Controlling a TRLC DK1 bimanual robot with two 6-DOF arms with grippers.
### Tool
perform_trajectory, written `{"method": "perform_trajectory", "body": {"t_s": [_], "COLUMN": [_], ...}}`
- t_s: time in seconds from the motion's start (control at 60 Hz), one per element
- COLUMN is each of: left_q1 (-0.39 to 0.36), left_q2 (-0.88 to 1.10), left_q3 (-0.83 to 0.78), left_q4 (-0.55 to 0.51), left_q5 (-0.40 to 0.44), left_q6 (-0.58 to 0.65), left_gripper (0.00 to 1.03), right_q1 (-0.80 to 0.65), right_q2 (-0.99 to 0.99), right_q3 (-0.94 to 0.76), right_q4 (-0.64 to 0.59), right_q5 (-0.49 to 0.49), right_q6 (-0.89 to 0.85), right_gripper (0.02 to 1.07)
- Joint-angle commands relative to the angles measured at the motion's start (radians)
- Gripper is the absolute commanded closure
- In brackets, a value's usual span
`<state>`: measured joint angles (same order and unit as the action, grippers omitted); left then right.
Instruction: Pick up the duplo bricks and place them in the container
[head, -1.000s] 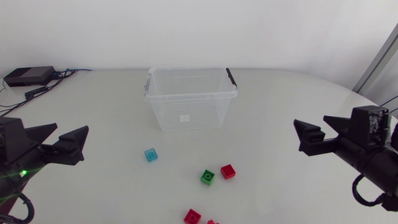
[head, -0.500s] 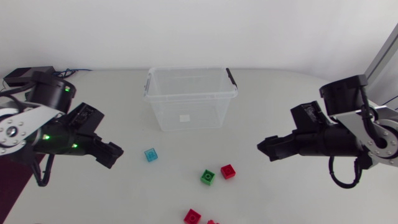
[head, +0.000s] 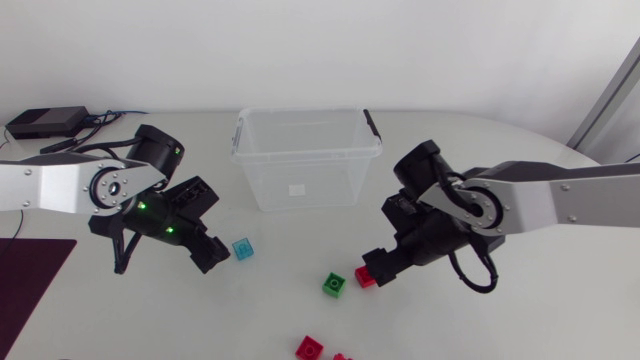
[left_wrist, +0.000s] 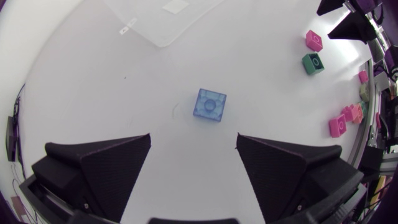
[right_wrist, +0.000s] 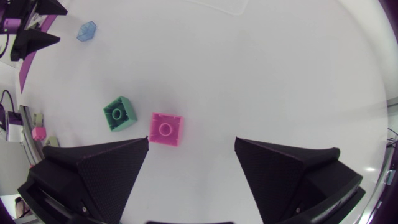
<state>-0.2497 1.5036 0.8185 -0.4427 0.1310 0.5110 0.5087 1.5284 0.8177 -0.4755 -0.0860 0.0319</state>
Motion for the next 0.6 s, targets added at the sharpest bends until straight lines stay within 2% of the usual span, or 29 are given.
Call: {"method": "perform_trajectory", "body": {"t_s": [0.0, 0.167, 0.433, 0.583], "left_q1": [-0.023, -0.051, -0.051, -0.049], "left_q2": [0.032, 0.061, 0.106, 0.138], "left_q3": [0.005, -0.012, -0.019, -0.022], "left_q4": [0.027, 0.088, 0.142, 0.167], "left_q5": [0.012, 0.015, 0.042, 0.055], "left_q6": [0.043, 0.084, 0.147, 0.165], "left_gripper": [0.08, 0.1, 0.13, 0.16], "right_q1": [0.025, 0.059, 0.116, 0.143], "right_q2": [0.047, 0.101, 0.165, 0.19], "right_q3": [0.029, 0.043, 0.069, 0.061], "right_q4": [-0.002, 0.018, 0.026, 0.048], "right_q5": [0.035, 0.066, 0.109, 0.155], "right_q6": [0.04, 0.056, 0.074, 0.074], "right_gripper": [0.07, 0.07, 0.08, 0.22]}}
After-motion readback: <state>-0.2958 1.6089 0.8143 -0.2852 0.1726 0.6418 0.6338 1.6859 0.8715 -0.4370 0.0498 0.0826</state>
